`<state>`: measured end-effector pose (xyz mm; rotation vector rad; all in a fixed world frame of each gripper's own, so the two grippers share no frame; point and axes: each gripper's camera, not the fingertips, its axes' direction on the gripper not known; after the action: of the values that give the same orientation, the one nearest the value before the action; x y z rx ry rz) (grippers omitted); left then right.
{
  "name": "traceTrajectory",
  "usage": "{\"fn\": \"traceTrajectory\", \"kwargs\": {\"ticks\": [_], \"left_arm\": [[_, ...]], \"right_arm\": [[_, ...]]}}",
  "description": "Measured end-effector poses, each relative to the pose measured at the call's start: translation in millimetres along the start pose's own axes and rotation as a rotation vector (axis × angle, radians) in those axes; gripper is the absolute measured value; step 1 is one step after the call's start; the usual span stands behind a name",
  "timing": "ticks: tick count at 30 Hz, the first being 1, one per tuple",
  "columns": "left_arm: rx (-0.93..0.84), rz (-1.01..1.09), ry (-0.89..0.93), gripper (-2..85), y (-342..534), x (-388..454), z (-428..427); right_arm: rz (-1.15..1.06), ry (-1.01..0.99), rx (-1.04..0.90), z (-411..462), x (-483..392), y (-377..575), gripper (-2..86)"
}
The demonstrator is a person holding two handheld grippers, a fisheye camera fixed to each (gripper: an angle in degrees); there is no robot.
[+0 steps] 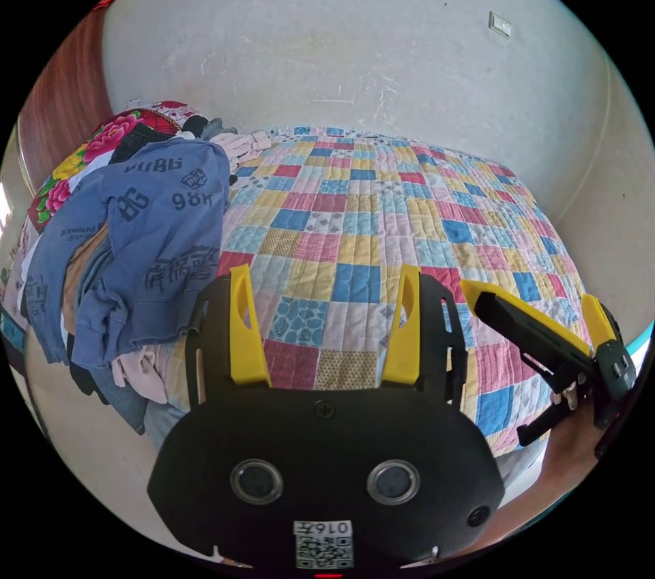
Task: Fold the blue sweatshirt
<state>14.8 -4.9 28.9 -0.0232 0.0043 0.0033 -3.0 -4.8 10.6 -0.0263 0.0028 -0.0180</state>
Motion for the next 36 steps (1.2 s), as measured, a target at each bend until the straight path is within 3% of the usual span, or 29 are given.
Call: {"fn": "traceTrajectory", "kwargs": {"ticks": [36], "left_arm": [[0.009, 0.015, -0.044, 27.0, -5, 1, 3]], "right_arm": [[-0.048, 0.058, -0.054, 24, 2, 2, 43.9]]}}
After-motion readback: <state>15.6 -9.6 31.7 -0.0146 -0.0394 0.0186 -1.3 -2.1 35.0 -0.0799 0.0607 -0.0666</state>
